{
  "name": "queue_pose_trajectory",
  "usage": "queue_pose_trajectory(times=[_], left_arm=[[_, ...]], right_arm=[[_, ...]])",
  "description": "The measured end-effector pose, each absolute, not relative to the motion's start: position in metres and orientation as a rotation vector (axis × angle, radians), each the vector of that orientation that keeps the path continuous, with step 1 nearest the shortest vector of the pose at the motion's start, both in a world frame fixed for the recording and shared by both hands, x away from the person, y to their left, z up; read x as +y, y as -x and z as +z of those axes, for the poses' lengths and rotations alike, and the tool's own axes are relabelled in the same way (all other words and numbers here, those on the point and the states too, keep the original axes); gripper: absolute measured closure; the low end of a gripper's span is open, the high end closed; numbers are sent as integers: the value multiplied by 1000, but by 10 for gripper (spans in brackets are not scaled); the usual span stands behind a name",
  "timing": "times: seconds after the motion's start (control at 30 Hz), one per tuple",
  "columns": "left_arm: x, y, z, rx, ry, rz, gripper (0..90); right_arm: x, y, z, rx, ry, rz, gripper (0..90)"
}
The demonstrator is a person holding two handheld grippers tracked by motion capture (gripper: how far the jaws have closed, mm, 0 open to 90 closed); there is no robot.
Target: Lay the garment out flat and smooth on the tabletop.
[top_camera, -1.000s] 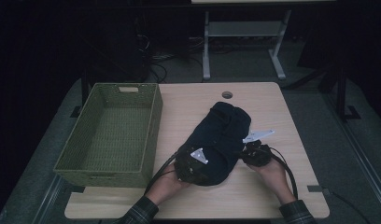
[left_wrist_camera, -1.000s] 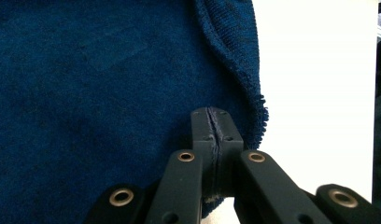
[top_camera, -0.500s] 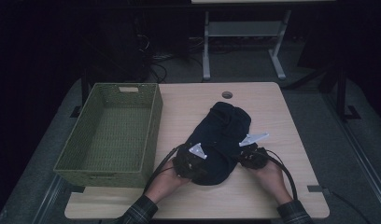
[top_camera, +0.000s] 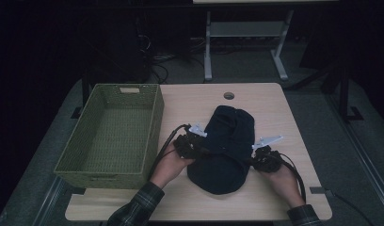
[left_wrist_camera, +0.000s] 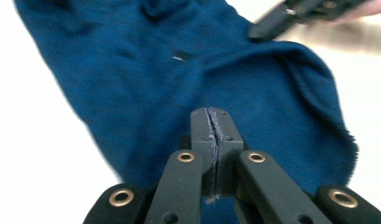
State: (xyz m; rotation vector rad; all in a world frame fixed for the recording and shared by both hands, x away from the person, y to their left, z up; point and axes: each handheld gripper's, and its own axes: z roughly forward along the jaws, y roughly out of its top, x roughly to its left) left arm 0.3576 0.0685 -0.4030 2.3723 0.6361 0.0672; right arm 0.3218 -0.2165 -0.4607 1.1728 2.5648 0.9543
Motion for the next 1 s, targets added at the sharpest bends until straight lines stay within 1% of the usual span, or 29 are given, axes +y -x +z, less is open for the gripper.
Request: queue_pose_trajectory(times=[0.03,0.17,0.5,0.77,1.0], left_arm=[[68,-358,-403,636,-2372,67,893],[60,-377,-411,670,-2396,82,893],[45,-397,-448,727,-2431,32,894],[45,-395,-452,719,-2453,34,900],[50,-380,-453,698,-2451,16,900]], right_arm=[[-220,-321,-460,2563,-1184,951,899],[-231,-320,-460,2563,-1201,939,899],[-248,-320,-460,2529,-1239,922,899],[-249,-321,-460,2525,-1238,919,899],[-244,-317,-460,2530,-1226,916,899]])
